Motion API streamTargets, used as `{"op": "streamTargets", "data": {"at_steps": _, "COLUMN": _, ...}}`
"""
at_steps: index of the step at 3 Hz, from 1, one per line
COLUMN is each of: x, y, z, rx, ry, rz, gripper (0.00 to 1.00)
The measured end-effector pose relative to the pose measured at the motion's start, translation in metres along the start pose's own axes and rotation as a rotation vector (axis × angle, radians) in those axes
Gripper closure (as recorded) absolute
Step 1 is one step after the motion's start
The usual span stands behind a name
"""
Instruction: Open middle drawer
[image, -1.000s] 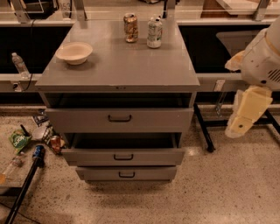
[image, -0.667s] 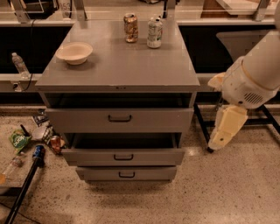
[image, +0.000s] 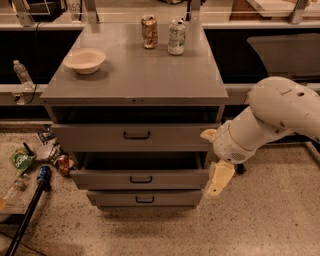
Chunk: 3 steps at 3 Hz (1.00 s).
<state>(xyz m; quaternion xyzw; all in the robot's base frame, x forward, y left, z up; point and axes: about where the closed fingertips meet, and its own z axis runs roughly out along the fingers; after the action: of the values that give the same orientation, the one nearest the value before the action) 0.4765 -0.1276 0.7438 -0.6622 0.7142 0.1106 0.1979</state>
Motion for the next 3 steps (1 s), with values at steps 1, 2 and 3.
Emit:
{"op": "streamTargets", "data": {"at_steps": 1, "x": 0.0, "y": -0.001, "z": 0.004, "rx": -0.005, "ry": -0.007, "rz": 0.002, "gripper": 0.0}}
{"op": "streamTargets", "data": {"at_steps": 2, "x": -0.001, "y": -0.009, "z": 0.045, "rx": -0.057, "ry": -0.076, "rz": 0.023, "gripper": 0.0}}
{"op": "streamTargets", "data": {"at_steps": 3, "x": -0.007, "y": -0.023, "z": 0.115, "rx": -0.117, "ry": -0.13, "rz": 0.008, "gripper": 0.0}}
